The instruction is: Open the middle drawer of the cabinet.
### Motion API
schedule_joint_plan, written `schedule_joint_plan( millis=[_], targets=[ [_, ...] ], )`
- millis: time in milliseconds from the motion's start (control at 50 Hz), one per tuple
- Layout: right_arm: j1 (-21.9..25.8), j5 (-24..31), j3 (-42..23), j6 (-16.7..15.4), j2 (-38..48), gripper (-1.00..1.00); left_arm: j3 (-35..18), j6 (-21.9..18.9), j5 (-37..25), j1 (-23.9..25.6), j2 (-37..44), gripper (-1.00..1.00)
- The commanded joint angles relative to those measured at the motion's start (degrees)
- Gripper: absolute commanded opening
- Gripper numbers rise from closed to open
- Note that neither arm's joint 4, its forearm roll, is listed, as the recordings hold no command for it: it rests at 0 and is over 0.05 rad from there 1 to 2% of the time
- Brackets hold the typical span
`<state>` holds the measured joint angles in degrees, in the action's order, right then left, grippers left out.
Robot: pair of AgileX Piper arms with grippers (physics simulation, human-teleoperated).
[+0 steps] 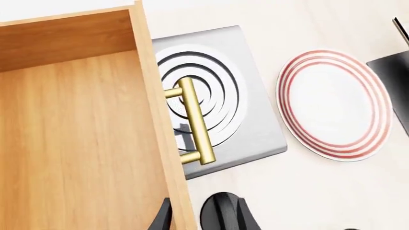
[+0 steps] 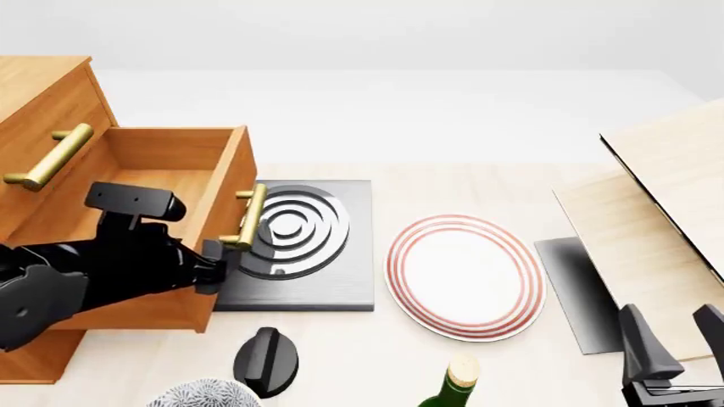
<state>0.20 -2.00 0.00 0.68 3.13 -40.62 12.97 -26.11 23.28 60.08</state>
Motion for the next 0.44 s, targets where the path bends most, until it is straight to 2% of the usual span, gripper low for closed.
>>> schedule_joint_plan(
  millis=[20,260,440],
  targets=[
    [0.03,0.61,-0.01,-0.24,-0.81,1.0,0.88,-0.61,0.33,3.34,-0.75,1.0],
    [0.03,0.61,-0.01,-0.24,-0.81,1.0,0.43,0.41,0.42,6.04,-1.2,1.0],
    [0.03,0.61,-0.01,-0.24,-0.81,1.0,0.13,-1.57,-0.3,4.11,-4.29,1.0]
  ],
)
